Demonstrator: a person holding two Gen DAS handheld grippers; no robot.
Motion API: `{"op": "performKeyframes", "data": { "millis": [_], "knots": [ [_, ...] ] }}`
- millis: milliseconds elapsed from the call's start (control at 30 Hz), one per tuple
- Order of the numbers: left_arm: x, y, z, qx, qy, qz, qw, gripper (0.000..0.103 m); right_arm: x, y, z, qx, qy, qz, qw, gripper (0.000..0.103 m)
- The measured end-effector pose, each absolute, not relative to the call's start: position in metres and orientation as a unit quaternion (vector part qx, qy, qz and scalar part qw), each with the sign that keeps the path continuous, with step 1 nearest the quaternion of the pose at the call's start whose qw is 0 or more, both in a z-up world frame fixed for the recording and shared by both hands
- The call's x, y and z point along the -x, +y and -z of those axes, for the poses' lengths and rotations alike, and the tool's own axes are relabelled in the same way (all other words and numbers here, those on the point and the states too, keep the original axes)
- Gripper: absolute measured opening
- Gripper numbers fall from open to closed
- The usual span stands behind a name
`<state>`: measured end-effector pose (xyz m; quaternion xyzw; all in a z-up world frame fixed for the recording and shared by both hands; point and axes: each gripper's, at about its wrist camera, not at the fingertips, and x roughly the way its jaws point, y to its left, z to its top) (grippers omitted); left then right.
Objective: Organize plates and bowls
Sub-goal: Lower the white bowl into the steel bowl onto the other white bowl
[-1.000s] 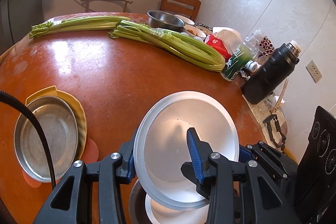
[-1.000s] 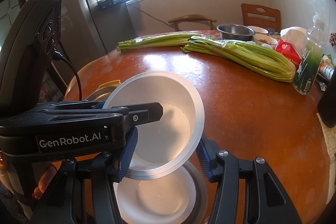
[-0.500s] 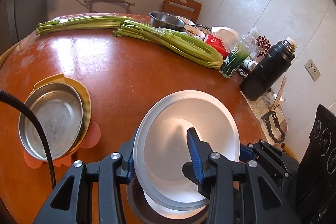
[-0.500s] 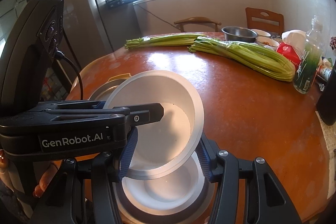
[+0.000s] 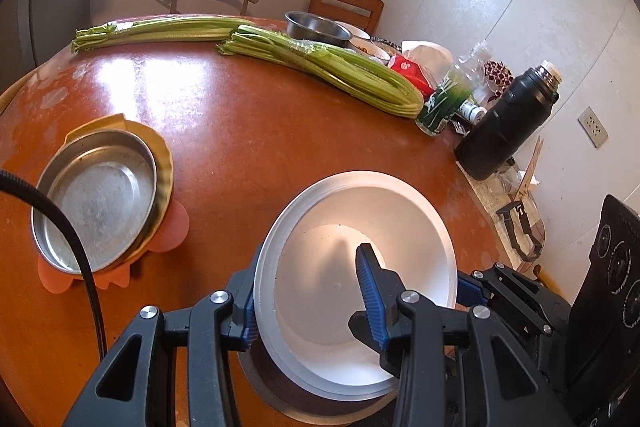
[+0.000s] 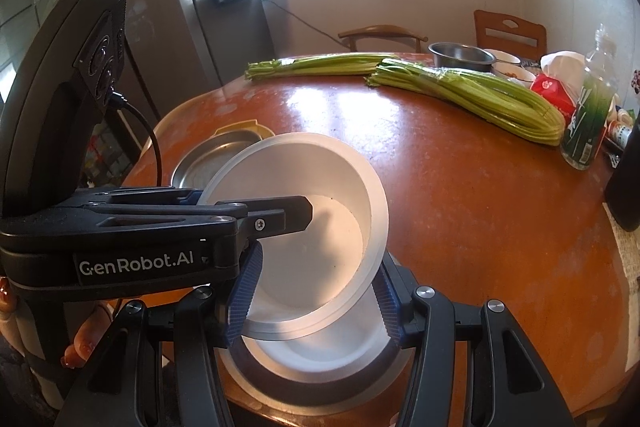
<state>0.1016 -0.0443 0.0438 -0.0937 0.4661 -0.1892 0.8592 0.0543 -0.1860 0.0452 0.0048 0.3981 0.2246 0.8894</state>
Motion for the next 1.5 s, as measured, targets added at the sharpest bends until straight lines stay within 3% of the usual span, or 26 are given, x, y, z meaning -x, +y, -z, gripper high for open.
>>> {"op": "performKeyframes", "data": {
  "millis": [1500],
  "knots": [
    [-0.094, -0.063, -0.02, 0.058, 0.485, 0.19, 0.852, 0.042, -0.04, -0.195, -0.019, 0.009, 0.429, -0.218, 0.877, 0.057]
  ]
}}
